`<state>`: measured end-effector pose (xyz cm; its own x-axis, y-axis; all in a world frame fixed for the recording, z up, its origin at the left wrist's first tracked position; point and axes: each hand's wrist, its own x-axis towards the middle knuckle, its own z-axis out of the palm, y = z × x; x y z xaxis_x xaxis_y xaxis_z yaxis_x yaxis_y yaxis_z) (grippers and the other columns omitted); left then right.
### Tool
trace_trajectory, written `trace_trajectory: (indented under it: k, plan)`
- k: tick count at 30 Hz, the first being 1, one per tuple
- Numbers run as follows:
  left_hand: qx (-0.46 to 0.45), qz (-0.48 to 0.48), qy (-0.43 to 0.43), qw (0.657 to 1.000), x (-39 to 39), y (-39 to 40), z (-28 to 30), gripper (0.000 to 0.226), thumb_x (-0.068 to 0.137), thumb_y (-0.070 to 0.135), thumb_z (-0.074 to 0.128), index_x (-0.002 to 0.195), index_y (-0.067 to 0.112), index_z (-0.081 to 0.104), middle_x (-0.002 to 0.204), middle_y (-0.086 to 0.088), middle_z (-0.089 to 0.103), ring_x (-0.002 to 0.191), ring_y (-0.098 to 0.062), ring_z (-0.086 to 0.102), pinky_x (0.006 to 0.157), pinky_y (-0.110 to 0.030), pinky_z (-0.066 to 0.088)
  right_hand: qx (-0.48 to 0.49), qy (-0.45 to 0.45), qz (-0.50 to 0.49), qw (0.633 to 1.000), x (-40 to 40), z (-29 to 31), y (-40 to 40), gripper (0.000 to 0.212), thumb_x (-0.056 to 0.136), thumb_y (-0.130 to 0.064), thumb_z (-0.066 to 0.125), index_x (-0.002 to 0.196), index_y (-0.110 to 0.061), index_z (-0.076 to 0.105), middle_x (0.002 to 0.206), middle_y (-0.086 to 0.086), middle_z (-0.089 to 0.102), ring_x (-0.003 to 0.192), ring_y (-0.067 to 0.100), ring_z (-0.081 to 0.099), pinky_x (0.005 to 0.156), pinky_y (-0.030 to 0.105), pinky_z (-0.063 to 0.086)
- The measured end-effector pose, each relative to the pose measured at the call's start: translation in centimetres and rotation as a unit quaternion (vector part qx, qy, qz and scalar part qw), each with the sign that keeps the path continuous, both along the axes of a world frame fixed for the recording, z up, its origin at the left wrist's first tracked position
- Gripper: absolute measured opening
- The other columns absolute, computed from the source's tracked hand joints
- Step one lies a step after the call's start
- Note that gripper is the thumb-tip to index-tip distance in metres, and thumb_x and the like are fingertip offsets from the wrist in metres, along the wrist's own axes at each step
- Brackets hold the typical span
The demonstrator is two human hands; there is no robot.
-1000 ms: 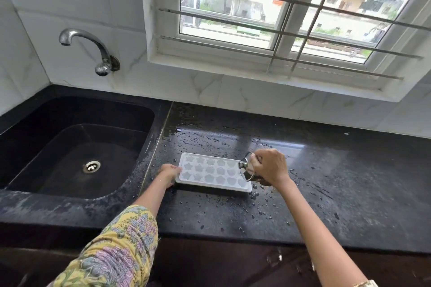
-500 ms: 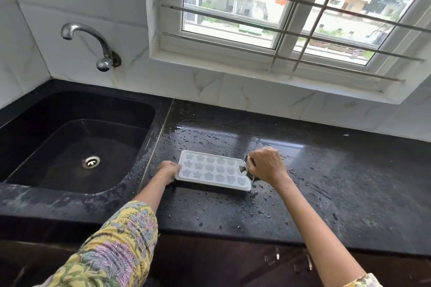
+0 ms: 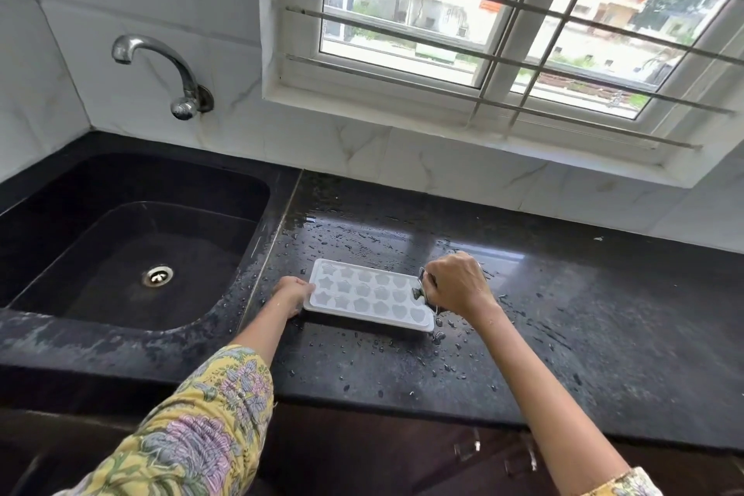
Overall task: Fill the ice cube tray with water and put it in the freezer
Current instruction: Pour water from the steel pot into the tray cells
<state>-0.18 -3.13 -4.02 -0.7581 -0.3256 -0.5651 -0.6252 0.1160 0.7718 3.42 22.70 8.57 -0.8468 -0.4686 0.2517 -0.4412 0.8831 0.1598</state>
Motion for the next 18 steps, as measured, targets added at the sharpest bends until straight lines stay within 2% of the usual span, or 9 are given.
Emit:
trace_trajectory:
  k: [4,9,11,15,18]
  plan:
    - [-0.007,-0.011,-0.006,1.000,0.05,0.01,0.28,0.005,0.090,0.017,0.059,0.090,0.012,0.058,0.124,-0.013,0.060,0.099,-0.024,0.052,0.096,-0.035,0.046,0.015,0.012,0.005,1.000,-0.02,0.07,-0.14,0.033,0.072,-0.012,0.049,0.042,-0.018,0.036,0.038,-0.003,0.033,0.033,0.013,0.033,0.044,0.031,0.048]
    - [-0.021,-0.012,-0.010,1.000,0.35,0.09,0.83,0.006,0.089,0.018,0.061,0.091,0.013,0.060,0.123,-0.013,0.061,0.115,-0.028,0.056,0.095,-0.035,0.047,0.044,0.029,0.008,0.999,0.18,0.36,-0.54,0.040,0.064,-0.010,0.063,0.040,-0.019,0.032,0.036,-0.005,0.028,0.030,0.012,0.030,0.036,0.024,0.041]
    - [-0.023,-0.016,-0.014,1.000,0.39,0.13,0.95,0.006,0.089,0.018,0.060,0.092,0.012,0.060,0.123,-0.013,0.061,0.115,-0.028,0.056,0.095,-0.035,0.048,0.049,0.032,0.012,0.998,0.19,0.43,-0.60,0.041,0.062,-0.010,0.064,0.039,-0.020,0.031,0.036,-0.006,0.027,0.029,0.011,0.028,0.036,0.023,0.038]
    - [-0.022,-0.023,-0.009,0.999,0.38,0.17,0.97,0.023,0.090,0.017,0.059,0.108,0.004,0.065,0.124,-0.014,0.060,0.097,-0.024,0.053,0.087,-0.035,0.048,0.043,0.044,0.024,0.998,0.02,0.44,-0.56,0.035,0.065,-0.012,0.054,0.039,-0.021,0.032,0.035,-0.007,0.026,0.029,0.010,0.026,0.037,0.025,0.045]
    - [-0.024,-0.020,-0.005,1.000,0.45,0.16,0.93,0.027,0.090,0.018,0.059,0.111,0.002,0.064,0.124,-0.014,0.061,0.101,-0.024,0.055,0.094,-0.037,0.048,0.038,0.062,0.025,0.997,-0.02,0.52,-0.65,0.032,0.067,-0.017,0.043,0.038,-0.022,0.030,0.036,-0.008,0.023,0.029,0.010,0.024,0.037,0.024,0.044]
